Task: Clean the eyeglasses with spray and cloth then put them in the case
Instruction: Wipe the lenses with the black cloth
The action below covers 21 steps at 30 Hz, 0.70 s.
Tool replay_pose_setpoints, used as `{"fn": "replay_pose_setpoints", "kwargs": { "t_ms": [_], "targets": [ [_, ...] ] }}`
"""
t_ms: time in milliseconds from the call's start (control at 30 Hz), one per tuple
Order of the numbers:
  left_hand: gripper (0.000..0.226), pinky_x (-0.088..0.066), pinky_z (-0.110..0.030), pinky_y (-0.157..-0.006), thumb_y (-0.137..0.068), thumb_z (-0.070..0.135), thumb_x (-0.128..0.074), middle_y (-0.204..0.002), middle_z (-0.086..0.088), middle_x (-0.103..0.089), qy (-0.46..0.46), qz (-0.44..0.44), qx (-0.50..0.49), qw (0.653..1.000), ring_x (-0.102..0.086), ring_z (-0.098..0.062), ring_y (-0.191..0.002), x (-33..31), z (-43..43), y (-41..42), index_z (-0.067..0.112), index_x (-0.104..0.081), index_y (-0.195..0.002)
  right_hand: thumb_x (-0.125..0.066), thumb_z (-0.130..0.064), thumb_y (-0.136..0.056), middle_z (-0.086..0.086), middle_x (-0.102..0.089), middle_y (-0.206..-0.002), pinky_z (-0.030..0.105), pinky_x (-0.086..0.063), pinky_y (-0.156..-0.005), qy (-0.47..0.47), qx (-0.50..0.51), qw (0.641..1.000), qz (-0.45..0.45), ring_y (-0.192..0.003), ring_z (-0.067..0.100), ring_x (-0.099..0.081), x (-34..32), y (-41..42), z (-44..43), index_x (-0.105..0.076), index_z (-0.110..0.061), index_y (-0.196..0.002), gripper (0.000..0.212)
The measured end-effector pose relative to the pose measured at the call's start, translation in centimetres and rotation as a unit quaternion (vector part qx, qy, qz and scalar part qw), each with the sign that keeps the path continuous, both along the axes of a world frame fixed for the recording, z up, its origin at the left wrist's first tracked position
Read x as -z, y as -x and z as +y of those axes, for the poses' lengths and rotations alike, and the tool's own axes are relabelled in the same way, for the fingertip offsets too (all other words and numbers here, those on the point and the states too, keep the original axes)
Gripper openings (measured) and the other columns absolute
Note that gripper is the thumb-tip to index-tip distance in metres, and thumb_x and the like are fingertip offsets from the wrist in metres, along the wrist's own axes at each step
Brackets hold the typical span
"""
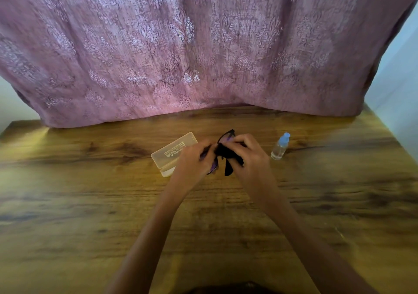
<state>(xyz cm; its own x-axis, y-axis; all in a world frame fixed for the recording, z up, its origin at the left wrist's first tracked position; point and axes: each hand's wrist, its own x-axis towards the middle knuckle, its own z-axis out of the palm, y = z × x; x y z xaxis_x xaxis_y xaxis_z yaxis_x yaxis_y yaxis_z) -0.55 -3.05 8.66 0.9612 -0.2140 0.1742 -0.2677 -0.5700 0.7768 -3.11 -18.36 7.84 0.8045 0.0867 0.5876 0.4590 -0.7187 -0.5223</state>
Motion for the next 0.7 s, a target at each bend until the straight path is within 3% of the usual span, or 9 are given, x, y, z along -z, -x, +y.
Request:
{"fn": "replay_pose_setpoints", "kwargs": {
  "t_ms": [100, 333, 433, 600, 700],
  "targets": [
    [0.017, -0.041, -0.029, -0.056, -0.096, 0.010, -0.050, -0.067, -0.006, -0.063, 0.012, 0.014, 0.007, 1.000, -0.055, -0.018, -0.057, 0.0, -0.3, 0.2, 0.007, -0.064, -0.087, -0.073, 0.009, -0.076, 0.011, -0.063, -0.097, 0.009, -0.041, -0.083, -0.002, 0.001, 1.000, -0.008, -0.089, 0.014, -0.057, -0.2, -0.3, 0.1, -0.072, -0.001, -0.103, 0.029],
    [0.019, -0.039, -0.018, -0.056, -0.097, 0.017, -0.052, -0.068, -0.005, -0.064, -0.003, -0.032, 0.009, 0.999, -0.056, -0.015, -0.059, 0.1, -0.4, 0.5, 0.007, -0.065, -0.088, -0.070, 0.007, -0.080, 0.011, -0.060, -0.097, 0.031, -0.053, -0.072, -0.016, 0.017, 1.000, 0.001, -0.085, 0.020, -0.060, -0.1, -1.4, -1.1, -0.070, 0.000, -0.107, 0.028],
    [0.020, -0.037, -0.014, -0.056, -0.097, 0.020, -0.052, -0.066, -0.003, -0.062, 0.002, -0.035, 0.003, 0.999, -0.052, -0.008, -0.057, 0.1, -0.4, 0.5, 0.009, -0.063, -0.086, -0.070, 0.007, -0.080, 0.009, -0.059, -0.096, 0.029, -0.052, -0.071, -0.017, 0.026, 1.000, 0.001, -0.083, 0.018, -0.058, 0.0, -2.0, -1.6, -0.070, 0.000, -0.107, 0.028],
    [0.023, -0.037, -0.018, -0.057, -0.098, 0.022, -0.051, -0.063, 0.002, -0.058, 0.011, -0.041, -0.021, 0.999, -0.052, -0.010, -0.063, 0.3, -0.4, 0.4, 0.008, -0.062, -0.084, -0.071, 0.004, -0.081, 0.008, -0.059, -0.093, 0.010, -0.040, -0.073, -0.019, 0.034, 0.999, -0.007, -0.082, 0.009, -0.051, 0.1, -1.8, -1.9, -0.071, -0.003, -0.106, 0.026],
    [0.024, -0.040, -0.021, -0.059, -0.098, 0.022, -0.050, -0.062, -0.001, -0.060, 0.018, -0.040, -0.029, 0.999, -0.053, -0.013, -0.062, 0.3, -0.3, 0.2, 0.008, -0.062, -0.082, -0.071, 0.003, -0.081, 0.010, -0.059, -0.093, 0.015, -0.043, -0.071, -0.015, 0.032, 0.999, 0.004, -0.081, 0.014, -0.054, 0.2, -1.4, -1.8, -0.071, -0.002, -0.106, 0.026]
  ]
}}
